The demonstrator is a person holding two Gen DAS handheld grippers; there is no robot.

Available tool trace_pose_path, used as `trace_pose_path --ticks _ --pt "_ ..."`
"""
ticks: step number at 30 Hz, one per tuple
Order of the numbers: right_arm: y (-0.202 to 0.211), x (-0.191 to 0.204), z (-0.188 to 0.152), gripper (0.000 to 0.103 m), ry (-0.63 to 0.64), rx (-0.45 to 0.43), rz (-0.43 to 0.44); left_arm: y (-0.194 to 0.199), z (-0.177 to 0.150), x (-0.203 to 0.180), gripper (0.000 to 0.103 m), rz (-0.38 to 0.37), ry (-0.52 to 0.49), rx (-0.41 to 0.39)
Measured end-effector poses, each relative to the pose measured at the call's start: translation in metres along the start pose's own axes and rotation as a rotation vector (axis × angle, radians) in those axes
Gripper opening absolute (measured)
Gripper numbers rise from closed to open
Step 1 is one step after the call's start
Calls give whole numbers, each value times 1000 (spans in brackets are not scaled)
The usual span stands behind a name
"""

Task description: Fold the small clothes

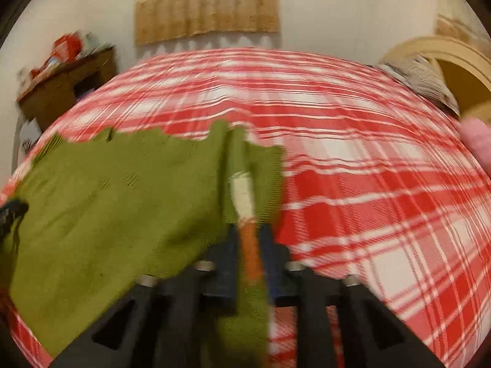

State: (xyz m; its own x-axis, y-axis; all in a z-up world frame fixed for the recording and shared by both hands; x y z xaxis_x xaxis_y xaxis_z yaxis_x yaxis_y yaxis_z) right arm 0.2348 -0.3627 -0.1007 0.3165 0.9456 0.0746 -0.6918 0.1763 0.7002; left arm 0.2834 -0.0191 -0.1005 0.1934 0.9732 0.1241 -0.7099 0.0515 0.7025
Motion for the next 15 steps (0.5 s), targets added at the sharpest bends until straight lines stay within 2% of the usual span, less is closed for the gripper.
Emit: trace_pose_path --ticks 1,2,3,4,6,10,13,15 --pt "0 -12 -3 7 -50 2 -17 0 1 1 35 0 4 0" --pt "-3 -27 -8 0 -98 22 -54 -1 1 2 35 -1 8 0" --pt "-7 -46 -14 0 -183 51 -46 -3 1 3 35 -8 17 -2" --pt "-4 -62 -16 0 -276 45 8 -4 1 5 35 -15 23 -6" --pt "4 -72 -17 0 -314 22 12 -4 1 5 35 -23 30 -9" --pt "30 -61 -18 0 -282 -39 22 -2 -2 -3 37 16 -7 -14" --pt "67 -13 -10 0 -153 -118 91 -2 -3 -8 38 55 -37 -14" --pt "77 16 -8 0 -85 -126 140 -2 -3 -10 38 73 -50 -14"
Point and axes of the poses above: each gripper's, at about its wrist camera, not at the fingertips, and y roughly against the way its jaws point, x to its left, z to its top, the point moved 3 cm from there along -y, roughly the way its jaws point, and after that the axes turned 5 degrees about -y, right-handed, at the moved point
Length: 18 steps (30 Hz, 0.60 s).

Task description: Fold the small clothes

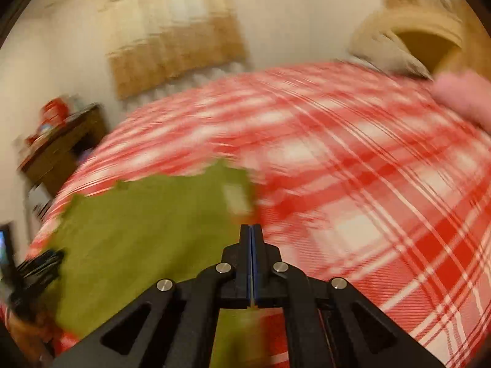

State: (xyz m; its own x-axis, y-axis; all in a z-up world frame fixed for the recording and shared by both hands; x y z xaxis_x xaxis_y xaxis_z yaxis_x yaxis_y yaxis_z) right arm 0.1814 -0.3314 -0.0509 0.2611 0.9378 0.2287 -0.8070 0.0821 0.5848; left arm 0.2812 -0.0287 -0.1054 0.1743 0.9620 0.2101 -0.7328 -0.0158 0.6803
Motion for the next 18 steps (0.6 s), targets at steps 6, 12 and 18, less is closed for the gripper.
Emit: trace_pose_path --ticks 6,12,18 --pt "-33 48 -36 0 116 111 14 2 -2 4 38 -6 12 1" --pt "-41 34 -58 0 94 101 26 15 -13 11 41 -32 76 8" --pt "-39 31 -57 0 86 86 39 57 -55 27 60 -88 194 -19"
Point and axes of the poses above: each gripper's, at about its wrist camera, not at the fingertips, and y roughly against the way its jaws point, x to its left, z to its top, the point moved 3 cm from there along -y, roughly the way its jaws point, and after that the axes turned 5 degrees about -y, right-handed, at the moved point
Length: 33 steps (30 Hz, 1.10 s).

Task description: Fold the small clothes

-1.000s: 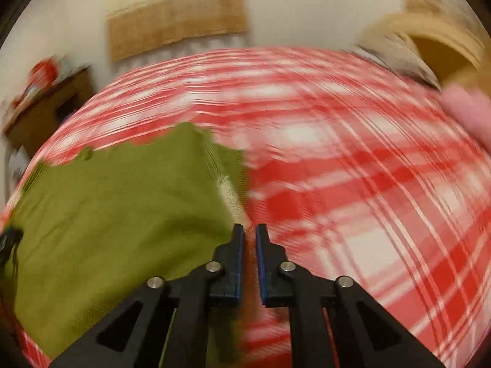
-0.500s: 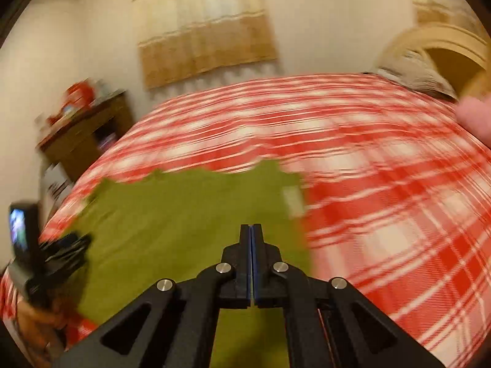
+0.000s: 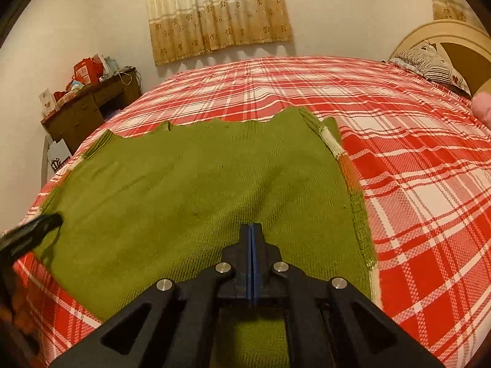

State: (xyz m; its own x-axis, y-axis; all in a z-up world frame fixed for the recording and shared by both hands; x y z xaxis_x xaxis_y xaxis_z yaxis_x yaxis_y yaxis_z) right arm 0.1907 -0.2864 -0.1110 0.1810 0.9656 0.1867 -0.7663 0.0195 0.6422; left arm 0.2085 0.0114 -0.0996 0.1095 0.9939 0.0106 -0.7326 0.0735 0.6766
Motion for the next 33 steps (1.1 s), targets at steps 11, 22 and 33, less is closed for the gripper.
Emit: trace_pose_path --ticks 11,22,33 --pt "-1 2 -2 1 4 -8 0 -1 -20 38 85 -34 284 38" --pt "-1 0 -3 1 -9 -9 15 -44 27 23 87 -156 373 21" --pt "32 62 -5 0 108 -26 159 -43 19 31 31 -129 338 21"
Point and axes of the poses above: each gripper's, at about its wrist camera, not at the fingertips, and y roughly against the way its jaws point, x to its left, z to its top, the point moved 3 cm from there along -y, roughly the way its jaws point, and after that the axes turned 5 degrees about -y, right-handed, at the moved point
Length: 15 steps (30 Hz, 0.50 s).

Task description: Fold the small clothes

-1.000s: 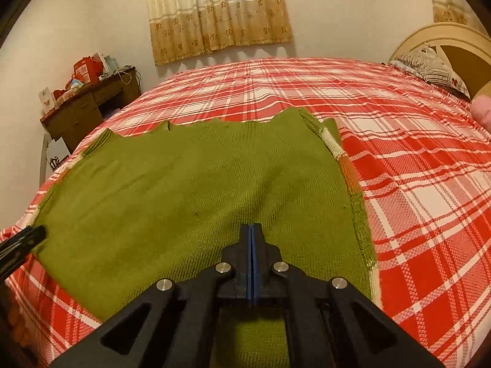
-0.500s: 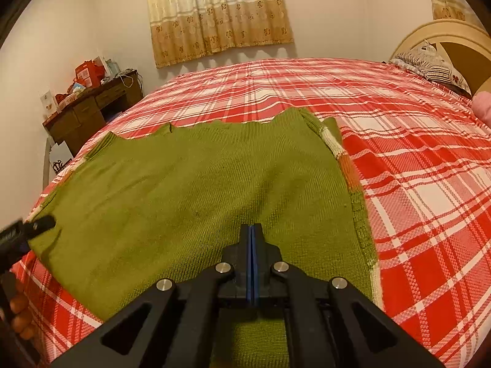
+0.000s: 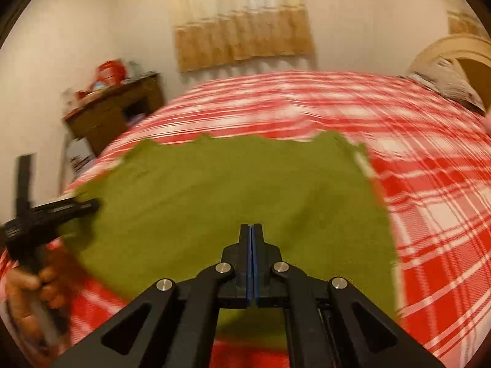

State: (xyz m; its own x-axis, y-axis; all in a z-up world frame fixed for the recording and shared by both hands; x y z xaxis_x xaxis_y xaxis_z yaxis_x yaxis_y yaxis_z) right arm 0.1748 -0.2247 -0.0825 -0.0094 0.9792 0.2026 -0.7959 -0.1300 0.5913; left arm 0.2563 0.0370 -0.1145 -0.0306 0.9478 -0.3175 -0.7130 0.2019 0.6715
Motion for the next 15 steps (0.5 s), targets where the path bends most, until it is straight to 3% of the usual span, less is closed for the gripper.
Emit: trace_pose_path --ticks 3,5,11,15 --pt "-11 21 -13 0 53 51 61 -2 2 0 35 8 17 2" --pt "-28 18 -27 1 45 110 54 0 4 -4 28 28 -13 -2" --pt "-33 -6 -32 1 -99 110 185 14 11 -27 22 46 -93 -62" --pt "-35 -7 -32 1 -120 106 206 33 11 -69 22 24 -259 -133"
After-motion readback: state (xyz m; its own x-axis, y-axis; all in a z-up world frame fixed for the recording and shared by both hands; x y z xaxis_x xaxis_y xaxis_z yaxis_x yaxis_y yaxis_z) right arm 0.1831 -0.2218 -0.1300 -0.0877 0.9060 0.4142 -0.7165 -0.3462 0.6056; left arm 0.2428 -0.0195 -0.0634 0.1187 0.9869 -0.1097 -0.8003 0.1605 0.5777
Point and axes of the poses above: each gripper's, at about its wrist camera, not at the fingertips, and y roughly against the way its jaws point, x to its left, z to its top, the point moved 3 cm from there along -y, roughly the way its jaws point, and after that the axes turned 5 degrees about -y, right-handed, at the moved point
